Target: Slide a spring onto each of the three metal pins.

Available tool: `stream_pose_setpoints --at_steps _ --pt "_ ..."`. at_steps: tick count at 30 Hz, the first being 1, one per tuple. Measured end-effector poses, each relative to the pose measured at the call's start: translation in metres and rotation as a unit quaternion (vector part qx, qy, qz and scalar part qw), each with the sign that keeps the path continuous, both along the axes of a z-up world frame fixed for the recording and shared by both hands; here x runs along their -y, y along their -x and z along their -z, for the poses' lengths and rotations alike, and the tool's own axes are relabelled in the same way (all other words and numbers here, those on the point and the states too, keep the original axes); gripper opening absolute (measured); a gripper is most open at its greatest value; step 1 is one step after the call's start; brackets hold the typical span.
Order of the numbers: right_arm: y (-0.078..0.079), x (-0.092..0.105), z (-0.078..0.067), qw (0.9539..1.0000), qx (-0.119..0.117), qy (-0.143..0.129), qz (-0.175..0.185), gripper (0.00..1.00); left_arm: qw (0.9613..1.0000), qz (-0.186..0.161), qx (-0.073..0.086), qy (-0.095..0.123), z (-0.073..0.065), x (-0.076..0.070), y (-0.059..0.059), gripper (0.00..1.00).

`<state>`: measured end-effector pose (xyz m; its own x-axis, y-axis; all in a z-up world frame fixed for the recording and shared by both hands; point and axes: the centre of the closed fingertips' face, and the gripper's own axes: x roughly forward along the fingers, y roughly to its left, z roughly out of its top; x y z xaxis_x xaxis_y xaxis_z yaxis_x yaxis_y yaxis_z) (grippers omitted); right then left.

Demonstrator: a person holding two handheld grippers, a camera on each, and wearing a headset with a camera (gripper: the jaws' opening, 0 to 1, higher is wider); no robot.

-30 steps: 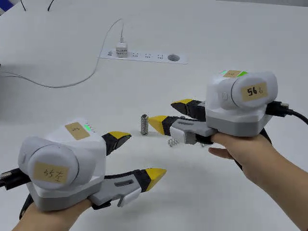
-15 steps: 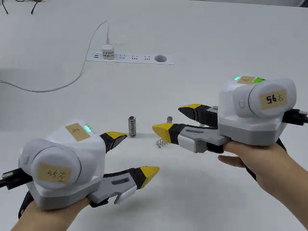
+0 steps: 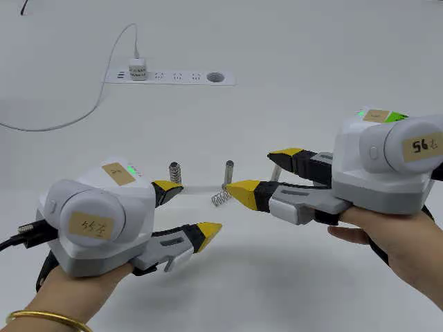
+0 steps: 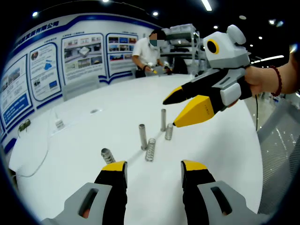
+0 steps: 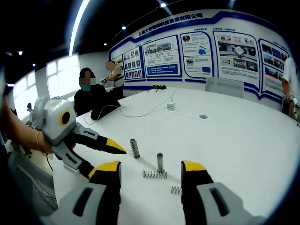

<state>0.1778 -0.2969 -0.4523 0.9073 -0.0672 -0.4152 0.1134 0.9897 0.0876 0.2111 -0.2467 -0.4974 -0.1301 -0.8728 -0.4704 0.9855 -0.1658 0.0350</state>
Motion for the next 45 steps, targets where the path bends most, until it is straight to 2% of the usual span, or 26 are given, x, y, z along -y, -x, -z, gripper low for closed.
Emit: stream_pose_setpoints --at_steps 3,5,10,13,19,23,28,33,36,45 --pt "0.005 0.001 0.002 1.0 -0.005 0.007 -0.001 0.52 1.0 0.003 0.001 -0.001 0.002 0.005 0.0 0.45" --pt "0.008 0.002 0.002 1.0 -0.006 0.007 -0.001 0.52 0.9999 0.005 0.01 -0.008 0.005 0.007 -0.001 0.44" --pt "0.016 0.003 0.003 0.9999 -0.005 0.01 0.005 0.52 0.9999 0.009 0.007 -0.011 0.008 0.014 -0.002 0.41" --pt "0.021 0.004 0.005 0.9999 -0.009 0.012 0.008 0.52 0.9995 0.021 0.019 -0.017 0.011 0.018 -0.001 0.38" --pt "0.029 0.005 0.006 0.9997 -0.012 0.014 0.013 0.52 0.999 0.03 0.025 -0.024 0.017 0.026 -0.001 0.33" --pt "0.033 0.006 0.006 0.9997 -0.009 0.007 0.021 0.52 0.9981 0.037 0.038 -0.033 0.024 0.03 -0.002 0.29" --pt "0.036 0.006 0.009 0.9996 -0.01 0.004 0.027 0.52 0.9983 0.037 0.029 -0.036 0.028 0.034 -0.002 0.26" --pt "0.04 0.007 0.015 0.9994 -0.015 -0.003 0.032 0.52 0.9977 0.043 0.031 -0.043 0.034 0.038 0.0 0.24" --pt "0.04 0.004 0.016 0.9993 -0.014 -0.012 0.033 0.51 0.9975 0.045 0.032 -0.044 0.036 0.04 0.0 0.23" --pt "0.042 0.004 0.017 0.999 -0.016 -0.018 0.037 0.51 0.9968 0.053 0.031 -0.051 0.04 0.043 0.0 0.18"
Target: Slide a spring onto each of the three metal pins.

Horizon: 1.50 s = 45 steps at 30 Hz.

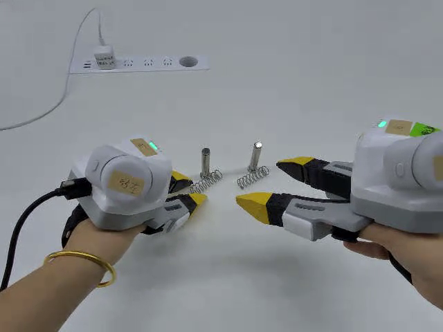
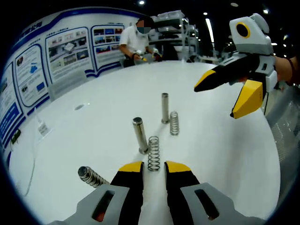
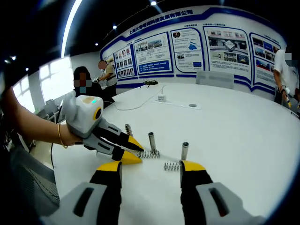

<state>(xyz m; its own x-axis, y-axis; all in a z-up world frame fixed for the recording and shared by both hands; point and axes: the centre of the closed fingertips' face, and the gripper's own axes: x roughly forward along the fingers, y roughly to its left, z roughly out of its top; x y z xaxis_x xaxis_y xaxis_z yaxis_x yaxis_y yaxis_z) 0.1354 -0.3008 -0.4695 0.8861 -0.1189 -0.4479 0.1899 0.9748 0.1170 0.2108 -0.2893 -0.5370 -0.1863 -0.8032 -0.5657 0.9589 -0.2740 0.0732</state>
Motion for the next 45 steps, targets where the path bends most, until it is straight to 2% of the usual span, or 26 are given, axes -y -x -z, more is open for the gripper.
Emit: stream_pose_setpoints --at_steps 7,11,16,22,26,32,35,39,42,45 --pt "0.002 0.001 0.002 1.0 -0.006 -0.002 0.003 0.51 1.0 0.007 -0.001 -0.002 0.0 0.002 0.001 0.13" --pt "0.002 0.001 0.003 0.9999 -0.009 0.0 0.004 0.51 1.0 0.0 -0.003 -0.005 0.0 0.003 0.0 0.11" --pt "0.003 0.002 0.004 0.9999 -0.012 -0.003 0.006 0.51 0.9996 -0.007 -0.024 -0.012 0.001 0.002 0.0 0.11" --pt "0.001 0.002 0.001 0.9999 -0.007 -0.006 0.004 0.51 0.9995 -0.007 -0.027 -0.013 0.001 0.0 0.0 0.1" --pt "0.001 0.004 -0.001 0.9999 -0.004 -0.012 0.006 0.51 0.9997 -0.004 -0.021 -0.013 -0.001 -0.003 0.0 0.1" --pt "-0.001 0.006 -0.008 0.9993 0.013 -0.033 0.015 0.51 0.9997 -0.006 -0.023 0.001 -0.01 -0.008 0.002 0.1" --pt "-0.005 0.006 -0.014 0.9979 0.029 -0.054 0.02 0.5 0.9992 -0.015 -0.034 0.011 -0.014 -0.011 0.003 0.1" --pt "-0.007 0.005 -0.018 0.9978 0.032 -0.055 0.019 0.49 0.9989 -0.021 -0.037 0.022 -0.02 -0.016 0.005 0.1" --pt "-0.01 0.003 -0.018 0.9974 0.032 -0.062 0.018 0.48 0.998 -0.022 -0.044 0.04 -0.028 -0.02 0.009 0.1" --pt "-0.013 0.001 -0.019 0.9961 0.039 -0.077 0.019 0.46 0.9978 -0.018 -0.038 0.052 -0.033 -0.023 0.014 0.1"
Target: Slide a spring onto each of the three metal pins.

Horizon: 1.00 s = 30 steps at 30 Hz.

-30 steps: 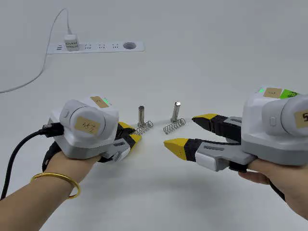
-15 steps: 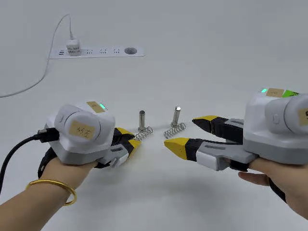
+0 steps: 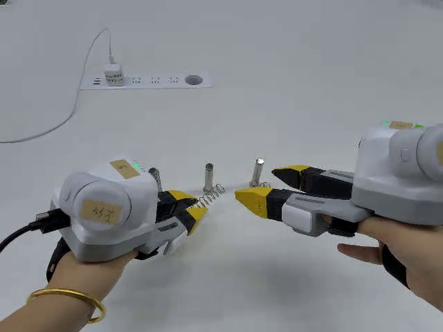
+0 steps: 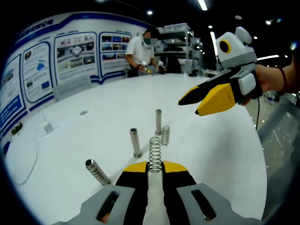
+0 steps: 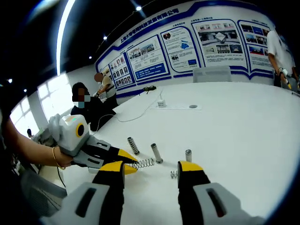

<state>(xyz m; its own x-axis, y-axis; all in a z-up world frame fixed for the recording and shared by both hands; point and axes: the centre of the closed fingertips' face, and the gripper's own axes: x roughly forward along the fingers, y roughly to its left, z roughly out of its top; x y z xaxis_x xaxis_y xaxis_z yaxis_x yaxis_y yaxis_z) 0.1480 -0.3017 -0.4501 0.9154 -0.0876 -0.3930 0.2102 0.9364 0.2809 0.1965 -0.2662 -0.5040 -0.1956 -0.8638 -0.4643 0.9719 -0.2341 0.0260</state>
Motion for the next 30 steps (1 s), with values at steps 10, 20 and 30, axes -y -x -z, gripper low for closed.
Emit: stream_pose_setpoints --at_steps 10,20,30 --pt "-0.012 -0.006 -0.007 0.9989 0.026 -0.04 0.001 0.41 0.9985 -0.013 -0.029 0.045 -0.023 -0.006 0.008 0.1" --pt "-0.022 -0.01 -0.011 0.996 0.045 -0.077 0.007 0.37 0.9933 -0.025 -0.074 0.086 -0.042 -0.008 0.015 0.1" --pt "-0.032 -0.016 -0.014 0.9866 0.07 -0.146 0.018 0.28 0.9891 -0.028 -0.087 0.115 -0.053 -0.009 0.014 0.1"
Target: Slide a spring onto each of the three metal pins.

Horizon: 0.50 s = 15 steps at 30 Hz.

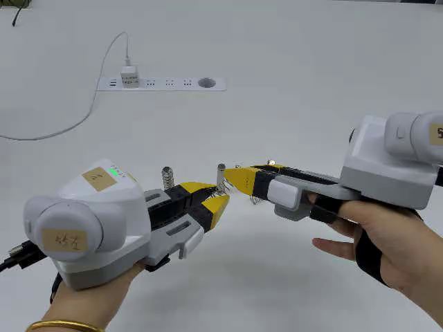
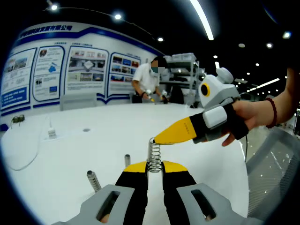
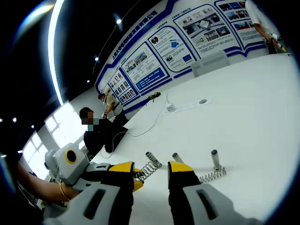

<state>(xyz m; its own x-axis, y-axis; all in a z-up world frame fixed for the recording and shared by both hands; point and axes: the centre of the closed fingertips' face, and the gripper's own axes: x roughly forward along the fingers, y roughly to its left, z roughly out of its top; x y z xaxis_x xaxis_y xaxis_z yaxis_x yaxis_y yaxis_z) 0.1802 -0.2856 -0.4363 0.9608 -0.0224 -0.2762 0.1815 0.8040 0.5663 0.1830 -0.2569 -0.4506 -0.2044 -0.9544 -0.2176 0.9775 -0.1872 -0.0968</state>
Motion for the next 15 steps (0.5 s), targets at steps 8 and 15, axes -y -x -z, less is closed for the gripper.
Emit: stream_pose_setpoints --at_steps 8,15 --pt "-0.004 -0.002 -0.003 0.9994 0.012 -0.033 0.004 0.24 0.9998 0.004 -0.003 0.02 -0.009 0.0 0.001 0.1" --pt "-0.006 -0.004 -0.007 0.9977 0.024 -0.063 0.007 0.18 0.9994 0.005 -0.008 0.032 -0.015 0.0 0.001 0.1"
